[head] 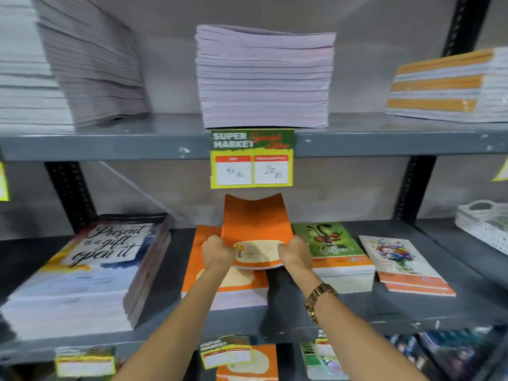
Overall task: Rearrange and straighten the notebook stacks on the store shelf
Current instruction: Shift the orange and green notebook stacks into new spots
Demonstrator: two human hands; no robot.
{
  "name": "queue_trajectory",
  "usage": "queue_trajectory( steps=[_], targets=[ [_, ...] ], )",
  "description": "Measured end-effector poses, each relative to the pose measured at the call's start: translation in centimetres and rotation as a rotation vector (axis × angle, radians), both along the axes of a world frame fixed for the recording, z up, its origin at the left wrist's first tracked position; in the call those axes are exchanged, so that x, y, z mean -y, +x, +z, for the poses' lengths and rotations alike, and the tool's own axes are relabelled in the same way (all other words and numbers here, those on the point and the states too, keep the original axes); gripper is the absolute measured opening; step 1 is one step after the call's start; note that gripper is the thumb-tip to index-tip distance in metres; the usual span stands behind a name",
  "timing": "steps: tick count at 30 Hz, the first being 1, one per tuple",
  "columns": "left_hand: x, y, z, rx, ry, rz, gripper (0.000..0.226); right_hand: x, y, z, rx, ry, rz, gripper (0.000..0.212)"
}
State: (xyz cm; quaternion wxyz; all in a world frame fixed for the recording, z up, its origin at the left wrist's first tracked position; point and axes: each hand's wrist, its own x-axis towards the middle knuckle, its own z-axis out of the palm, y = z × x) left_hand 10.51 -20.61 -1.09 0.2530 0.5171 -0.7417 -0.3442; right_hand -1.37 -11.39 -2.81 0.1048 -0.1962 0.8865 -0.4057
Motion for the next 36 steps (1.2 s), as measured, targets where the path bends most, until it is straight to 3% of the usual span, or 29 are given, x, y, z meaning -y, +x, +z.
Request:
queue_trajectory(
  steps=[7,14,22,28,36],
  targets=[
    [2.8,5.2,-1.6,0.035,0.091,0.097,0.020,3.6,4.6,-1.2,0.052,0.073,0.024,0.031],
    [2.6,6.2,-2.6,0.107,0.090,0.054,0.022,3.7,5.9,-2.2,0.005,0.188,-0.005,0.025],
    [1.3,5.2,-1.4,0.451,-0.151,0.054,0.036,2.5,4.9,-2.2,-0.255,0.350,0.003,0.051],
    [-1.5,1.3,0.1,0.303,-0.304,-0.133,0.031,-0.2,1.8,-1.0,-0.536,0.245,-0.109,0.039],
    [-7.8,-6.5,0.5,0.143,-0.308,-0.317,0.032,-7.7,-6.4,-0.9,-0.578,0.246,-0.210,0.032]
  ],
)
